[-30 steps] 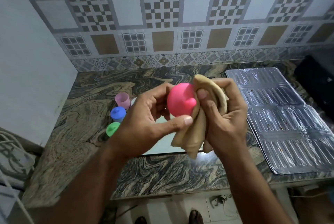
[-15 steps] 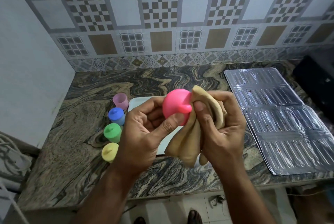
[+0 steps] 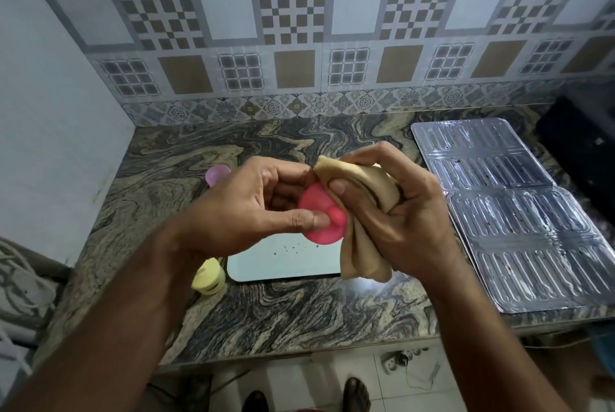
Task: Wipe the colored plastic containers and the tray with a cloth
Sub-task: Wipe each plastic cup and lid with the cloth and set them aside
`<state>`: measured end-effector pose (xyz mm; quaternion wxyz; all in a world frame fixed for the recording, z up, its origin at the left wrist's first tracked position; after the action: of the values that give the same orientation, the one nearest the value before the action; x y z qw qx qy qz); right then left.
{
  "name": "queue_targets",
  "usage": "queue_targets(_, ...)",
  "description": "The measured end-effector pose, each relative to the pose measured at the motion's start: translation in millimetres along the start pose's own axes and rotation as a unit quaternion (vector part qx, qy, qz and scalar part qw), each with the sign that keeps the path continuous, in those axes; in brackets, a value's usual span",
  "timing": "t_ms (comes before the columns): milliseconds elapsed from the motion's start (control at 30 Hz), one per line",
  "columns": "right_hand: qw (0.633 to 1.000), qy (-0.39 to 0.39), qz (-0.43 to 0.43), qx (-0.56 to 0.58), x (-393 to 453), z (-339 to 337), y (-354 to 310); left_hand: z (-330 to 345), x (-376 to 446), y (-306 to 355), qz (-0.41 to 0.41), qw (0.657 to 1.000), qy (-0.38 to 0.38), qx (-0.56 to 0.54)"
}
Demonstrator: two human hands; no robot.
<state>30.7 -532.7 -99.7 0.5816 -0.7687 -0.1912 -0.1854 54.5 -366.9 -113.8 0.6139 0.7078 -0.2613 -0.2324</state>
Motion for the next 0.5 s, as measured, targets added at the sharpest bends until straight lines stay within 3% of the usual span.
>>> queue_targets(100,0.997,0.068,0.029,0.031,1.8,-6.4,12.3,0.6,1.3,-4.6,-0.003,1.0,0.005,0.015)
queue_targets(200,0.986,0.092,0.062,0.121,1.9,-20.6,24.6,-7.8,-1.3,-11.9,-0.004,0.998,0.063,-0.005)
queue_targets(333,0.989,0.053,0.046,0.127,-3.4,-21.9,19.8,-15.2,-5.9,-19.8,-0.008,0.992,0.121,-0.027)
queue_targets(500,1.0,-0.014,-0.013,0.019,-1.2,4.2,7.5,-4.1,-1.9,-21.3,-0.006,0.995,0.098,0.005)
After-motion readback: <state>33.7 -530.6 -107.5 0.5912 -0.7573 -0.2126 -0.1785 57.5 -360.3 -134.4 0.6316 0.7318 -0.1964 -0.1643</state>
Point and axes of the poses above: each hand's wrist, its own x-axis towards the middle knuckle, its own z-axis out of the palm, y = z × x, the point moved 7 cm from there along x, towards the middle knuckle, and after that the axes turned 2 degrees about x, right-handed, at the moved point
